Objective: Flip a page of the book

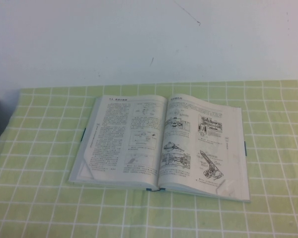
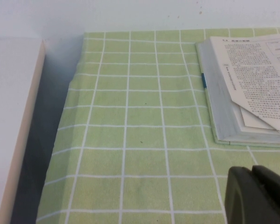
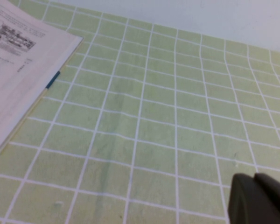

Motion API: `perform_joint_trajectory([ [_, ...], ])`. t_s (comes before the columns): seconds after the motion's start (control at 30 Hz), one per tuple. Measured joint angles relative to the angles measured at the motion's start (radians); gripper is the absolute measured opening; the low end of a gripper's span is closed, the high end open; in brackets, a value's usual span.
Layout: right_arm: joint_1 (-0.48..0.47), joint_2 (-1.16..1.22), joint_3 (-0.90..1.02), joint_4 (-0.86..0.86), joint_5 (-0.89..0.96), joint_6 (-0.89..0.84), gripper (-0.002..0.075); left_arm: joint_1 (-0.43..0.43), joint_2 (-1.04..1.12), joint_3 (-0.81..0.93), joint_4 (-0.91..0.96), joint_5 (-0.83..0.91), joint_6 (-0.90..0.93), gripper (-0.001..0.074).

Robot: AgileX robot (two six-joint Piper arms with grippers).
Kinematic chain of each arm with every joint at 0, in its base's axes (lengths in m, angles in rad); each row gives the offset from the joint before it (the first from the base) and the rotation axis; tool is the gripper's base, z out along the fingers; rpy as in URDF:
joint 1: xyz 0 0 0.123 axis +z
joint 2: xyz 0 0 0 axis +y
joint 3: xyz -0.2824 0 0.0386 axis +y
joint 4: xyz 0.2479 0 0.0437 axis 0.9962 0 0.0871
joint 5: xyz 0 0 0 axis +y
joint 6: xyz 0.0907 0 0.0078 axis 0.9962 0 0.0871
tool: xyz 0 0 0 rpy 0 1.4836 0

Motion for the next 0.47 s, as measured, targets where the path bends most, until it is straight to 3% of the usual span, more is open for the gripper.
perform_joint_trajectory([
  [0.47, 0.000, 0.000, 0.000, 0.000, 0.000, 0.000, -0.0002, 0.000, 0.000, 0.000, -0.012, 0.000, 0.000, -0.0004],
])
